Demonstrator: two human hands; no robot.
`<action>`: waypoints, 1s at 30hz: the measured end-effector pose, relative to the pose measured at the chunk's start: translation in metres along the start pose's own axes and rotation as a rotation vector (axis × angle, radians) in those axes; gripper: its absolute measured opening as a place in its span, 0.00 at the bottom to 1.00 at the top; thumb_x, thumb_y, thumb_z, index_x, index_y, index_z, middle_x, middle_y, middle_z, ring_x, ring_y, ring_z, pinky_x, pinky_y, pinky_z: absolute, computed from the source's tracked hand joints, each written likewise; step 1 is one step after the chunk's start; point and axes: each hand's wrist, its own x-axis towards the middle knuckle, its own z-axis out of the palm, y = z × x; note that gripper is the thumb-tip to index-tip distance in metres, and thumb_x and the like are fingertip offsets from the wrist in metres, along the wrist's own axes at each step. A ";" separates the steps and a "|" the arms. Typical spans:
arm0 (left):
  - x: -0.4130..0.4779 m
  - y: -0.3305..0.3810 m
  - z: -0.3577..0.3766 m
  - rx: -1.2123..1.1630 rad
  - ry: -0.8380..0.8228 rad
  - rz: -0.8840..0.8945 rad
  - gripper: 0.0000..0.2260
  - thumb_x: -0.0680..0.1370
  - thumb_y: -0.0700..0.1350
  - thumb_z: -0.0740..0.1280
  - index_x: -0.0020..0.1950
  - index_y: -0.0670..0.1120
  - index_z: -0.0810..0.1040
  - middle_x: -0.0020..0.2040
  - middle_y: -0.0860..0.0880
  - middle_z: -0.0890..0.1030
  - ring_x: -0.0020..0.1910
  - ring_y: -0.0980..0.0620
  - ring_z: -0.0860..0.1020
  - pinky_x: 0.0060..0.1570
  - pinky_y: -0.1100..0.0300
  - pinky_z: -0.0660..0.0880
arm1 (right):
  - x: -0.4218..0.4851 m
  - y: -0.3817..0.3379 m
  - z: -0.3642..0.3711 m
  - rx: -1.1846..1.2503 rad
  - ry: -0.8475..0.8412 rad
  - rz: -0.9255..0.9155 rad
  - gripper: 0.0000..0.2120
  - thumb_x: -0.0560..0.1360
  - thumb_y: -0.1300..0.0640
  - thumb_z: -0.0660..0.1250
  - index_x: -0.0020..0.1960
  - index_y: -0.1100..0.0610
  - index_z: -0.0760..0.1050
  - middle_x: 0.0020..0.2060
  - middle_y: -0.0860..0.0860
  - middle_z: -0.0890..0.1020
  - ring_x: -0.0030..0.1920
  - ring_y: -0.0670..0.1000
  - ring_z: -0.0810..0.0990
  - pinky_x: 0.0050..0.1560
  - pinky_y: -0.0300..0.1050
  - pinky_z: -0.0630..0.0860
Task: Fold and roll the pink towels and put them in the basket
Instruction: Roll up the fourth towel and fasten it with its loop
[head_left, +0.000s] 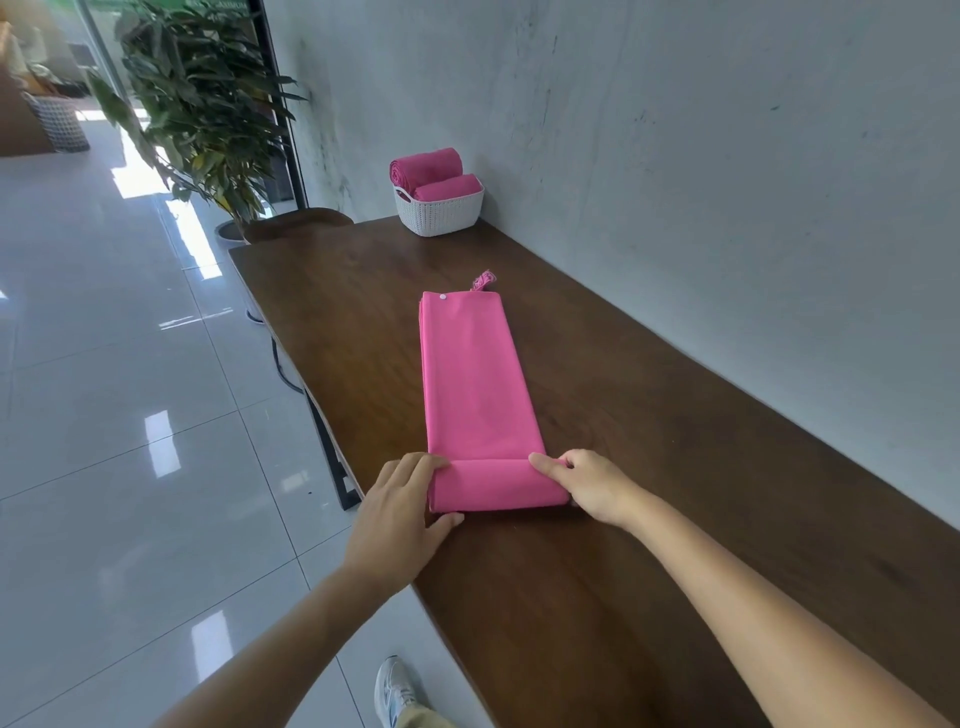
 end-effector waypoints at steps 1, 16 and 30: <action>0.001 -0.002 0.001 0.030 -0.001 0.007 0.26 0.77 0.60 0.70 0.72 0.56 0.68 0.67 0.58 0.72 0.65 0.55 0.70 0.65 0.57 0.74 | 0.001 -0.001 0.000 0.007 0.016 0.008 0.32 0.77 0.29 0.57 0.54 0.59 0.76 0.48 0.55 0.82 0.44 0.50 0.79 0.46 0.47 0.74; 0.018 -0.008 -0.023 0.066 -0.165 -0.047 0.24 0.80 0.65 0.59 0.71 0.53 0.71 0.62 0.57 0.77 0.59 0.55 0.73 0.61 0.57 0.75 | -0.035 0.011 0.012 -0.224 0.182 -0.331 0.26 0.80 0.33 0.53 0.75 0.40 0.60 0.65 0.41 0.72 0.62 0.44 0.75 0.53 0.37 0.72; 0.021 -0.004 -0.029 -0.429 -0.142 -0.441 0.18 0.75 0.65 0.67 0.53 0.52 0.77 0.50 0.54 0.82 0.47 0.54 0.82 0.46 0.57 0.83 | -0.027 0.006 0.019 0.140 0.023 -0.101 0.23 0.74 0.27 0.60 0.56 0.44 0.74 0.52 0.42 0.81 0.51 0.44 0.80 0.51 0.45 0.80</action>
